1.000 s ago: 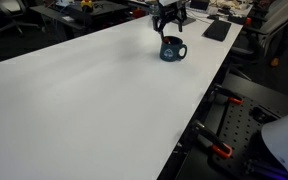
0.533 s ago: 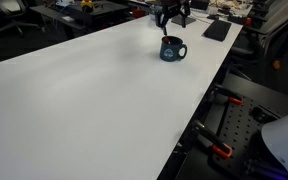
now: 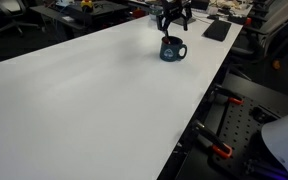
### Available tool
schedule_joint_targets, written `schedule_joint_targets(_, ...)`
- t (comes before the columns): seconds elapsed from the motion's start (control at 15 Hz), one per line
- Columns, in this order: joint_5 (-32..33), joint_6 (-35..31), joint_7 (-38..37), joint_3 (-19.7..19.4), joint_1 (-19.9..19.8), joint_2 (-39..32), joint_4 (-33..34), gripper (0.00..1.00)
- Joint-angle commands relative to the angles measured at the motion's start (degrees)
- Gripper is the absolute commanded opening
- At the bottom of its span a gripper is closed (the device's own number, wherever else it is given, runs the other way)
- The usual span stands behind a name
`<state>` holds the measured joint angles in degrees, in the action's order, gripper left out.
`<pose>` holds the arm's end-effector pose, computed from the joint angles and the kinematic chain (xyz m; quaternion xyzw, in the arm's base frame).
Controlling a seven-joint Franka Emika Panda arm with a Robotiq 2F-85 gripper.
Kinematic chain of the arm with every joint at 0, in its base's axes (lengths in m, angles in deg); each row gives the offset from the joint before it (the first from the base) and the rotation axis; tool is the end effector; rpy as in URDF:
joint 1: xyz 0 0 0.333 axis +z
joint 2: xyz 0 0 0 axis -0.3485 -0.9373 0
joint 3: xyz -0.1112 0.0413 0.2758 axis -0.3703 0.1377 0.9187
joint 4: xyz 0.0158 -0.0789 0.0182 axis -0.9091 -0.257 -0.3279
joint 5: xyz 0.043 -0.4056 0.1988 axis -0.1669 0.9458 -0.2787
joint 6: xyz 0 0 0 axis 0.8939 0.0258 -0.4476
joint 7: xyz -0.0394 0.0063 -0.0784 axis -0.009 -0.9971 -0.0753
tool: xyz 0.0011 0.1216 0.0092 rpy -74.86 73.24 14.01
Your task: Remove the marker from the cup
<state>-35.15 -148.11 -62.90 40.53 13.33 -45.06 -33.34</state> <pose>0.5324 -0.2415 0.1519 0.9398 -0.2844 -0.1403 0.1274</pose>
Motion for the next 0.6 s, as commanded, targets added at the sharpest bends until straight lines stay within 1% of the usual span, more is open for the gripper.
schedule_joint_targets(0.0,-0.9,-0.3,2.3,1.2,-0.5,0.5,-0.9,1.00)
schedule_joint_targets(0.27,-1.5,-1.4,3.6,1.8,-0.9,-0.7,-0.2,1.00)
schedule_joint_targets(0.53,-4.2,-3.4,8.0,3.2,-1.9,-2.0,0.7,1.00)
